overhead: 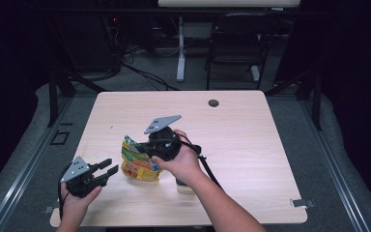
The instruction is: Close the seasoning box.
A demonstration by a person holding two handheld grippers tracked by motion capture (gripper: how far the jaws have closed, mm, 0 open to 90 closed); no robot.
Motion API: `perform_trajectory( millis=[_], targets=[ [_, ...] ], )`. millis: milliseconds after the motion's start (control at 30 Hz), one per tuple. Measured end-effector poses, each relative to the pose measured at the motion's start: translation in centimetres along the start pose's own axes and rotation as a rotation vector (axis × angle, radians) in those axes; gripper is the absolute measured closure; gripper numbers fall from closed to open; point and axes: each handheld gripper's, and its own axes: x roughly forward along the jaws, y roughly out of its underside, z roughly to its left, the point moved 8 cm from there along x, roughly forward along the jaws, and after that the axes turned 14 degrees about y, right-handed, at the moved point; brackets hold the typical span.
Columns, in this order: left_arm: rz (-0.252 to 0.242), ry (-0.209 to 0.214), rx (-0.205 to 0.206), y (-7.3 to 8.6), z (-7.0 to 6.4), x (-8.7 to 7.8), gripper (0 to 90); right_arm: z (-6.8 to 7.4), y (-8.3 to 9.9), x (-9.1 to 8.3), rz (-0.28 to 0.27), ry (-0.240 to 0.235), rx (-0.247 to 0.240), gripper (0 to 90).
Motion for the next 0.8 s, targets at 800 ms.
perform_trajectory(
  millis=[800],
  targets=[
    [-0.008,-0.014,-0.009,0.1,0.4,-0.5,59.1,2.4,-1.4,3.7,0.055,-0.026,-0.063,86.9]
  ],
)
